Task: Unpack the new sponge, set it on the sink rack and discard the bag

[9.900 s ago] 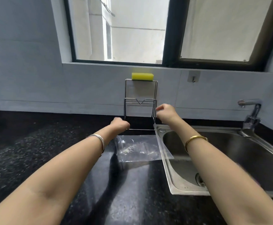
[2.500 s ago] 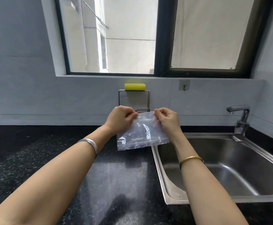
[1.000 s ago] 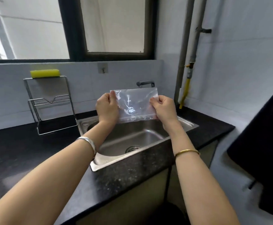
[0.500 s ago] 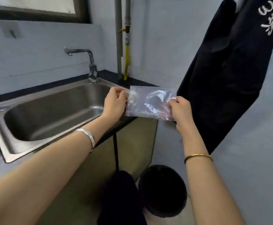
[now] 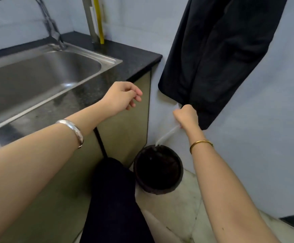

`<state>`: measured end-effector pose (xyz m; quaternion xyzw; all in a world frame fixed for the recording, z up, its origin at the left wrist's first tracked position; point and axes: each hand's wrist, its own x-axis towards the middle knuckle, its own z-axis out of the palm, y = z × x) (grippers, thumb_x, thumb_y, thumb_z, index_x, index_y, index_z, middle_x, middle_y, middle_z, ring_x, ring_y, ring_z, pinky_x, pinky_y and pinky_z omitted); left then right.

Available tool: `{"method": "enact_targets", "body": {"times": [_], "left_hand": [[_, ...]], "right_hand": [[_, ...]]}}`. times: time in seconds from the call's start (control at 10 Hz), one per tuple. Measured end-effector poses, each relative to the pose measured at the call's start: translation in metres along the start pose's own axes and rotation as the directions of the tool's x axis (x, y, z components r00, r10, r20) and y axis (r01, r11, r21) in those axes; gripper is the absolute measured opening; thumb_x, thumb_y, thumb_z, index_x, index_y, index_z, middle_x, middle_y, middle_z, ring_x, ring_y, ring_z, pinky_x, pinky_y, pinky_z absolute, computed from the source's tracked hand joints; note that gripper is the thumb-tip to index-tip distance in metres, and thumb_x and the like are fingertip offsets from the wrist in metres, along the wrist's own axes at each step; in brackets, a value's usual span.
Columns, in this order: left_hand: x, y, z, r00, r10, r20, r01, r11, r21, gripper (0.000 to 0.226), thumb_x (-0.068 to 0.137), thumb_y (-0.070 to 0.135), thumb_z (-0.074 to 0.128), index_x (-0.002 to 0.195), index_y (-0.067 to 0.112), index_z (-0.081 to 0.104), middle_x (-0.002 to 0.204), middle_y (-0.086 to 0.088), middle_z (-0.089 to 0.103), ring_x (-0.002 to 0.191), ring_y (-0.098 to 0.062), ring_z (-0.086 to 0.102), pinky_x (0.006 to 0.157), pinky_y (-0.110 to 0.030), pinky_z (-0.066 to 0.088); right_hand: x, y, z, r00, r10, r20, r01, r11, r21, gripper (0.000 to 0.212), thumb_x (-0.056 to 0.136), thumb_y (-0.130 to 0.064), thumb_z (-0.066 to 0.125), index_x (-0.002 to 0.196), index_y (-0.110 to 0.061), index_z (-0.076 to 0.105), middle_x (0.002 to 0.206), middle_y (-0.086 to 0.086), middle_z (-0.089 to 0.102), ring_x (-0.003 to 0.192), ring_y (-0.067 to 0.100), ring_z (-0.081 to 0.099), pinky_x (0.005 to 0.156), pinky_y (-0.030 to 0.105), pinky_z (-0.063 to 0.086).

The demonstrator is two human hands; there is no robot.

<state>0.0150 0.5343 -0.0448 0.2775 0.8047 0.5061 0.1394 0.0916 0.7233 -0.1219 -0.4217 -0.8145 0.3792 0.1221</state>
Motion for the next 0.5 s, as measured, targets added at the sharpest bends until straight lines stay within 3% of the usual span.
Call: {"method": "enact_targets", "body": {"times": [0.2, 0.3, 0.4, 0.5], "left_hand": [[0.012, -0.025, 0.012, 0.99, -0.087, 0.11, 0.081, 0.995, 0.055, 0.032, 0.086, 0.0, 0.04, 0.07, 0.02, 0.059, 0.072, 0.003, 0.063, 0.054, -0.009, 0.055, 0.055, -0.023, 0.044], [0.016, -0.03, 0.011, 0.986, -0.117, 0.115, 0.109, 0.991, 0.073, 0.032, 0.086, 0.0, 0.04, 0.069, 0.02, 0.059, 0.07, 0.004, 0.063, 0.049, -0.004, 0.055, 0.055, -0.023, 0.044], [0.019, -0.033, 0.007, 0.986, -0.125, 0.109, 0.117, 0.99, 0.081, 0.031, 0.086, 0.0, 0.04, 0.07, 0.019, 0.058, 0.071, 0.003, 0.063, 0.054, -0.009, 0.055, 0.056, -0.023, 0.044], [0.019, -0.032, 0.006, 0.983, -0.148, 0.11, 0.138, 0.986, 0.098, 0.031, 0.086, -0.001, 0.04, 0.07, 0.018, 0.058, 0.072, 0.002, 0.062, 0.057, -0.012, 0.054, 0.057, -0.024, 0.044]], "right_hand": [[0.013, 0.034, 0.041, 0.986, 0.103, 0.127, -0.081, 0.982, -0.172, 0.009, 0.082, -0.007, 0.047, 0.082, -0.003, 0.055, 0.077, 0.013, 0.059, 0.076, 0.031, 0.061, 0.059, 0.032, 0.047], [0.021, 0.044, 0.056, 0.973, 0.145, 0.18, -0.111, 0.976, -0.188, 0.014, 0.084, -0.009, 0.048, 0.083, 0.0, 0.059, 0.1, 0.02, 0.068, 0.092, 0.035, 0.065, 0.067, 0.033, 0.049], [0.026, 0.056, 0.069, 0.956, 0.199, 0.215, -0.154, 0.966, -0.208, 0.015, 0.083, -0.008, 0.047, 0.086, 0.001, 0.059, 0.103, 0.023, 0.068, 0.093, 0.036, 0.066, 0.068, 0.032, 0.049], [0.027, 0.068, 0.076, 0.955, 0.228, 0.191, -0.177, 0.951, -0.252, 0.024, 0.084, -0.005, 0.047, 0.101, 0.004, 0.062, 0.111, 0.023, 0.066, 0.101, 0.037, 0.063, 0.079, 0.036, 0.052]]}}
